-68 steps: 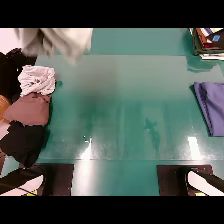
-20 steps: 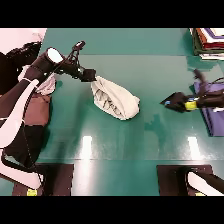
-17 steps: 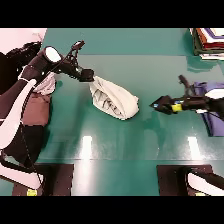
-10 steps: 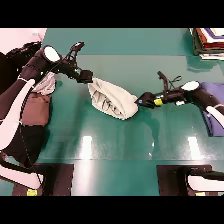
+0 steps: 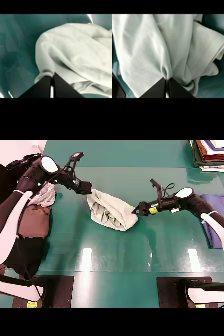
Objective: Fold the shirts.
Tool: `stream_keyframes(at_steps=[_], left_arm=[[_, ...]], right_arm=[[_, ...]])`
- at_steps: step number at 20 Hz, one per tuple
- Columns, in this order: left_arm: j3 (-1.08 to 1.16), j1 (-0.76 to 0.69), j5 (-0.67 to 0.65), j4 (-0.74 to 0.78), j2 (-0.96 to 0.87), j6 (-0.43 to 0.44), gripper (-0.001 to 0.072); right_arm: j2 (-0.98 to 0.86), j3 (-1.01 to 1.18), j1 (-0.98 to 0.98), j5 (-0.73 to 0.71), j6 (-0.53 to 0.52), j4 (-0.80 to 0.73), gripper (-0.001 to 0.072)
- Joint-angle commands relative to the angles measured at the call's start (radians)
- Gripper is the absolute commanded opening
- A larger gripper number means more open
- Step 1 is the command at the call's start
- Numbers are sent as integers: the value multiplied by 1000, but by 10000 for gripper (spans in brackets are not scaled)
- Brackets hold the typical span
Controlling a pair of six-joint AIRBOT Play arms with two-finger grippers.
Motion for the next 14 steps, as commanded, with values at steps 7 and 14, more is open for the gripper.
stream_keyframes(at_steps=[7, 14], left_arm=[[120, 0, 85, 124, 584, 2, 27], [202, 0, 3, -48, 789, 0, 26]], right_arm=[[437, 469, -72, 1, 95, -395, 16], [537, 695, -63, 140, 138, -447, 16]])
